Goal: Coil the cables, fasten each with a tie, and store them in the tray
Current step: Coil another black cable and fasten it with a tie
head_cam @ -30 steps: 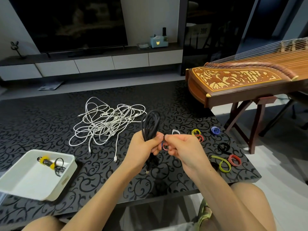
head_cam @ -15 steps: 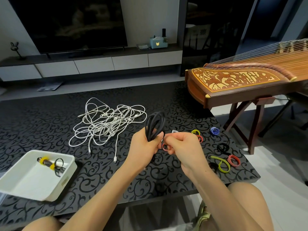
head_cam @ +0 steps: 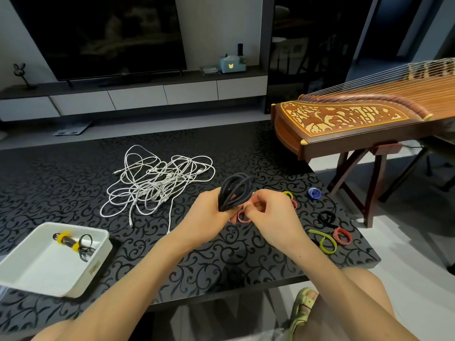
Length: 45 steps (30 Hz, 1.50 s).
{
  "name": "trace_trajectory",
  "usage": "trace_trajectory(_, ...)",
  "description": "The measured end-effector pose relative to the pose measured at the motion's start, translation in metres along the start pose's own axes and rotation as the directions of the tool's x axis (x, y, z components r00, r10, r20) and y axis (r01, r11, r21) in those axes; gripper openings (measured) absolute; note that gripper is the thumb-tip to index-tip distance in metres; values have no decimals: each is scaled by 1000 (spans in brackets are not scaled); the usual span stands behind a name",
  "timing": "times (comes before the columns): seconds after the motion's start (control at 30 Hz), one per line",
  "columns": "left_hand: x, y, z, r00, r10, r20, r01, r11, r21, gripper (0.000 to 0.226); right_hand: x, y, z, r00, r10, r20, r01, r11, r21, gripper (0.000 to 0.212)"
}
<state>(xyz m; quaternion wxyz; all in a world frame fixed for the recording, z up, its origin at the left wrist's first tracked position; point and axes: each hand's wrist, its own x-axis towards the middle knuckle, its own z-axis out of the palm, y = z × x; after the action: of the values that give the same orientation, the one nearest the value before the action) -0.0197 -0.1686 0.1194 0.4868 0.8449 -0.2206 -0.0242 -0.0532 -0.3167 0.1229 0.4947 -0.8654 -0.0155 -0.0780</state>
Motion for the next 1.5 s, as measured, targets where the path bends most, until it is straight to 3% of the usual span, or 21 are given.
trace_trajectory(0.1,2,3,-1,999,10,46,-17,987,160,29,1,3,0,1000,8,22,-8,999,-38,12)
trace_trajectory(0.23,7,8,0,993,-29,115,-15,930,367,11,1,5,3,1000,10,20,-9,998,-63,9)
trace_trajectory(0.5,14,18,-9,981,-88,172,13,919,393,13,0,5,2,996,-25,89,33,996,-82,14)
trace_trajectory(0.8,15,14,-9,991,-70,112,18,912,409,32,8,11,6,1000,5,22,-2,993,-121,16)
trace_trajectory(0.9,12,10,-23,997,-76,10,64,899,434,32,13,24,-10,995,19,-101,-43,970,-238,20)
trace_trajectory(1.13,-13,-18,-85,956,-258,-137,286,924,256,26,38,90,-63,951,129,-280,-246,865,-438,35)
trace_trajectory(1.23,-29,-35,-117,903,-329,-277,380,912,155,25,48,106,-68,932,220,-287,-342,796,-500,21)
trace_trajectory(1.33,-38,-46,-145,853,-348,-389,383,924,14,35,55,110,-57,929,330,-168,-369,777,-511,26)
trace_trajectory(1.5,-34,-45,-122,881,-367,-299,348,930,-114,42,66,110,-26,886,462,-39,-422,769,-480,28)
